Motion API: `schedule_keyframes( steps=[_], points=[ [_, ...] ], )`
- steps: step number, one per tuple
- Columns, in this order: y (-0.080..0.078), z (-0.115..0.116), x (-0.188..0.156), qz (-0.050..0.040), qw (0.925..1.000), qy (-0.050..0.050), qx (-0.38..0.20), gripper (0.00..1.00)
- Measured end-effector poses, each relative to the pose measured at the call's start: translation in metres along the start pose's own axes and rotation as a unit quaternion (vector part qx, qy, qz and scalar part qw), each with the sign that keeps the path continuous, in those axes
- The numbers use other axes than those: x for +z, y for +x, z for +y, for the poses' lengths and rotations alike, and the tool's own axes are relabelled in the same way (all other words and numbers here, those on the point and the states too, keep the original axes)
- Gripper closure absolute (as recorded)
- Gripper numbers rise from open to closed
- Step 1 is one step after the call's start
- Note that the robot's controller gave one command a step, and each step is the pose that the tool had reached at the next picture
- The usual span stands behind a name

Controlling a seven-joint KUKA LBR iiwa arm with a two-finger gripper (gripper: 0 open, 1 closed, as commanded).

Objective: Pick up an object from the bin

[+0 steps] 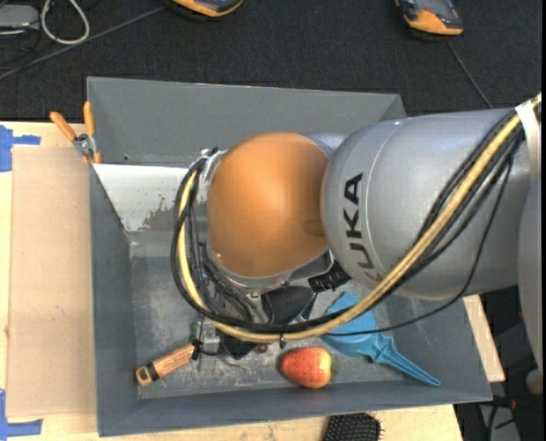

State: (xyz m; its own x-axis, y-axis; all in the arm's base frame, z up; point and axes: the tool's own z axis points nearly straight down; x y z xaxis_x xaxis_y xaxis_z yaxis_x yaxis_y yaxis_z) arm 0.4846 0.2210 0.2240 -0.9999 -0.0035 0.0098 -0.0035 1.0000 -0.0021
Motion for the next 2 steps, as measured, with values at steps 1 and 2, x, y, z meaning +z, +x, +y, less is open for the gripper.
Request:
schedule_keyframes(
  steps=[1, 2],
  points=[
    [-0.002, -0.002, -0.004, -0.0039, 1.0000, -0.001, 0.003, 0.00],
    [-0.034, -0.035, 0.082, -0.0048, 0.9998, -0.001, -0.021, 0.00]
  ],
)
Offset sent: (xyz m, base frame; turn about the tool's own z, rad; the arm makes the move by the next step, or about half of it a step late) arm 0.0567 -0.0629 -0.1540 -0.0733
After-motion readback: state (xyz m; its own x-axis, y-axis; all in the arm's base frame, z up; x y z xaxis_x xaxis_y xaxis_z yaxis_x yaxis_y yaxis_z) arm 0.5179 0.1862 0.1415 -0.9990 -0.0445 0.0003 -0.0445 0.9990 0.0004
